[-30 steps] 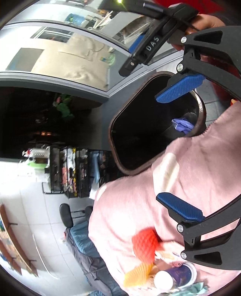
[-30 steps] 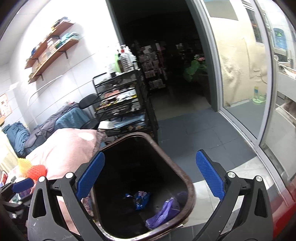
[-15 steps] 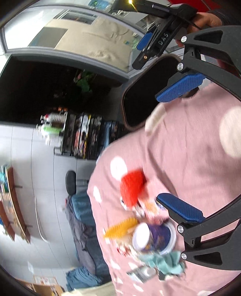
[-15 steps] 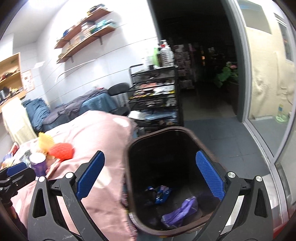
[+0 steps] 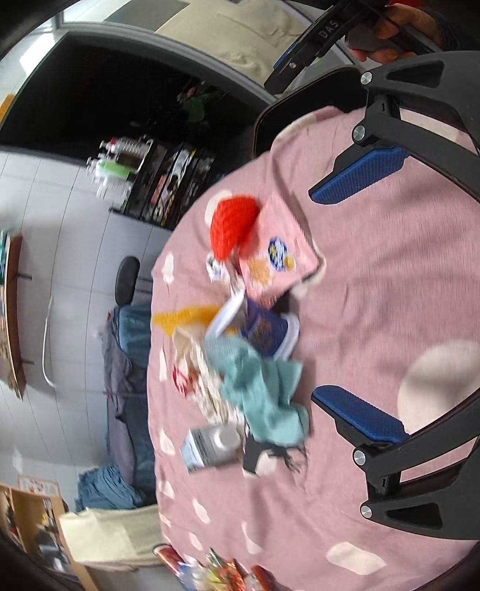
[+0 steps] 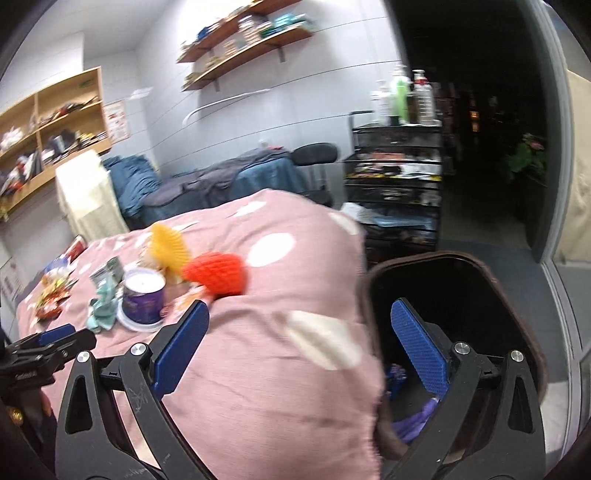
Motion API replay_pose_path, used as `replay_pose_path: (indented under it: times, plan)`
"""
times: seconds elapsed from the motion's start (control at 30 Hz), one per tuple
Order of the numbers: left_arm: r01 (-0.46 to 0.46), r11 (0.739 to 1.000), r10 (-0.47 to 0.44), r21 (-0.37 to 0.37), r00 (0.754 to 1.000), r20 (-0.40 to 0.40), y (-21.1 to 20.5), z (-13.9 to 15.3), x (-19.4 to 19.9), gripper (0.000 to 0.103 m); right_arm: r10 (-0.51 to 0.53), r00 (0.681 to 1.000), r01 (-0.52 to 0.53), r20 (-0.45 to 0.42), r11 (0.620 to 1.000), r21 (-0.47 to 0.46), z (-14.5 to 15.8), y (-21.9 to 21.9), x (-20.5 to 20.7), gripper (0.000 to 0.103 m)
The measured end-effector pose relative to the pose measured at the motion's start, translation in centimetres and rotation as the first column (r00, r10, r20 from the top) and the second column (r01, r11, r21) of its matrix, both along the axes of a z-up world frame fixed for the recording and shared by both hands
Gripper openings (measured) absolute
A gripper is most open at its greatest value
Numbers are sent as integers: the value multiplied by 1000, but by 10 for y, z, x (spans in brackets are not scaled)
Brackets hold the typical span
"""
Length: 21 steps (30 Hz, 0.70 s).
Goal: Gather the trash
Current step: 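Grasp the teal cloth with the left gripper while the right grasps the pink packet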
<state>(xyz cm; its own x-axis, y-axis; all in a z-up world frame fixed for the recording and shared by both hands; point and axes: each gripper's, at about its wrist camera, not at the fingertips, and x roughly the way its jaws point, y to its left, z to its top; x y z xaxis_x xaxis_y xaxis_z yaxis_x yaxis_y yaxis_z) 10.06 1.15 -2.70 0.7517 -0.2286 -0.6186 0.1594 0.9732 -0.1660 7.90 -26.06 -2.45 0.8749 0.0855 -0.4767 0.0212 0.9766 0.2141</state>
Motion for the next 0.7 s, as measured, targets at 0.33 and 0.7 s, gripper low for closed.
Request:
replay_pose_path:
  times: [0.33,0.7]
  plan:
    - [-78,995,80,57,996,-39,48,-10,22,93,138,988,-139,-69,990,-5,-2,51,25,97]
    - [-34,977,53,213,995,-85,37,-21,71,81,205,960,-197,-192,979,59,-13,68,60,97]
